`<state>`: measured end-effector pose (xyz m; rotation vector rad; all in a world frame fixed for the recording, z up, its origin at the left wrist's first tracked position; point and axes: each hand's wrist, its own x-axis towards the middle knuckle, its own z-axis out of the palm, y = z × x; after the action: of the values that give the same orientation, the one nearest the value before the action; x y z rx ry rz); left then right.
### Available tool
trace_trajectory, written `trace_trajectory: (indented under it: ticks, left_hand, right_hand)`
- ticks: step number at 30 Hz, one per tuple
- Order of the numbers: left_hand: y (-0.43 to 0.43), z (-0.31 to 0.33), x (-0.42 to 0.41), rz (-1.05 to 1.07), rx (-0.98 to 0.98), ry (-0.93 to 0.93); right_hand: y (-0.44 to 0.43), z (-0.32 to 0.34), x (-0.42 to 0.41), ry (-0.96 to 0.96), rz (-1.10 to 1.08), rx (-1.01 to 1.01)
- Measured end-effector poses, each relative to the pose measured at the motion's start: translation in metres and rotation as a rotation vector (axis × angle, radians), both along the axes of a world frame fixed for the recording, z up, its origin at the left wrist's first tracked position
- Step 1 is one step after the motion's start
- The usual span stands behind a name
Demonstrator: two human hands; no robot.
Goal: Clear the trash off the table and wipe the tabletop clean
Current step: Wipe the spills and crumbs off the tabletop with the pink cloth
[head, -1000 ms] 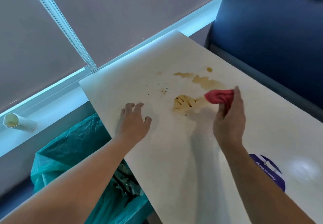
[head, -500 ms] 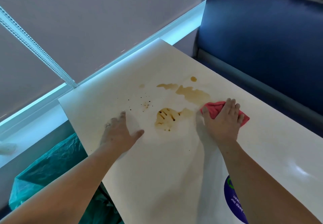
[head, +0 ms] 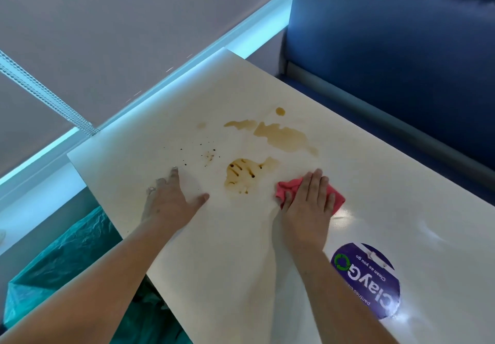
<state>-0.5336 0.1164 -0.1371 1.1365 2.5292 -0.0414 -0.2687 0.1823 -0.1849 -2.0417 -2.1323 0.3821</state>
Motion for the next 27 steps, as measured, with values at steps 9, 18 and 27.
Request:
trace_trajectory:
  ticks: [9,18,27]
  left_hand:
    - [0.018,0.014,0.001,0.032,0.103,0.037]
    - [0.109,0.013,-0.029,-0.345,0.192,-0.011]
    - [0.174,-0.001,-0.058,-0.434,-0.096,0.066]
  right_hand:
    - [0.011,0.001,0.024,0.003,0.015,-0.012]
    - [0.098,0.025,0.031,0.026,-0.156,-0.183]
    - [0.103,0.006,0.012,-0.019,-0.315,0.003]
